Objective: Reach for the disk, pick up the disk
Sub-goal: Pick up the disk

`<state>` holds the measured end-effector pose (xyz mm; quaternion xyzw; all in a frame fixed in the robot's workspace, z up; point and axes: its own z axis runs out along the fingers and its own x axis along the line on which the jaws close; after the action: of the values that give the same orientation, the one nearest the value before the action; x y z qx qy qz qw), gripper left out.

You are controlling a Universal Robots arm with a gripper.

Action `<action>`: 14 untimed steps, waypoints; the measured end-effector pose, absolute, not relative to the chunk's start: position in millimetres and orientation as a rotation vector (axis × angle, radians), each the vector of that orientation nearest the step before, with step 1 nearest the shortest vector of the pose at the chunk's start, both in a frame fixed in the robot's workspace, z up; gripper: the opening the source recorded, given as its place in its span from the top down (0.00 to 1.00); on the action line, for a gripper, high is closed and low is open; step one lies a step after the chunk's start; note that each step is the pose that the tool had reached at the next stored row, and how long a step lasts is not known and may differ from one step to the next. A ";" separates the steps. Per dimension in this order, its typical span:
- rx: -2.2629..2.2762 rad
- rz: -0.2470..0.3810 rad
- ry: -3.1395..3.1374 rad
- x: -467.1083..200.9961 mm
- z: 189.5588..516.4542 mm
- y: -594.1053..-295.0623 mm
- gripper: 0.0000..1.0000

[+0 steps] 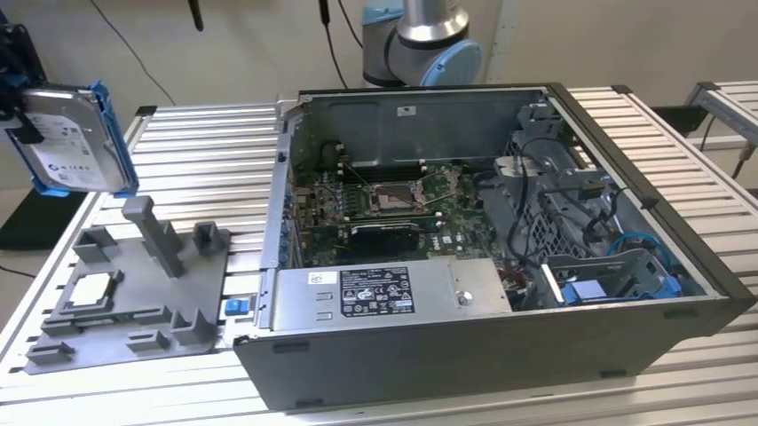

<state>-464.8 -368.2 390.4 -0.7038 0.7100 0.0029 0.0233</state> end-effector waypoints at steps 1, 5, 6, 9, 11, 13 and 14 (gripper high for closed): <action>-2.176 0.002 2.194 -464.9 391.0 -368.3 1.00; -2.167 -0.020 2.183 -465.0 395.9 -368.2 1.00; -2.165 -0.024 2.180 -465.1 397.6 -368.3 1.00; -2.162 -0.033 2.174 -465.3 403.8 -368.3 1.00; -2.161 -0.037 2.170 -465.4 408.2 -368.3 1.00; -2.160 -0.042 2.166 -465.6 412.8 -368.3 1.00; -2.159 -0.044 2.164 -465.6 415.3 -368.2 1.00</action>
<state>-465.6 -368.2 415.3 -0.7057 0.7071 -0.0142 0.0421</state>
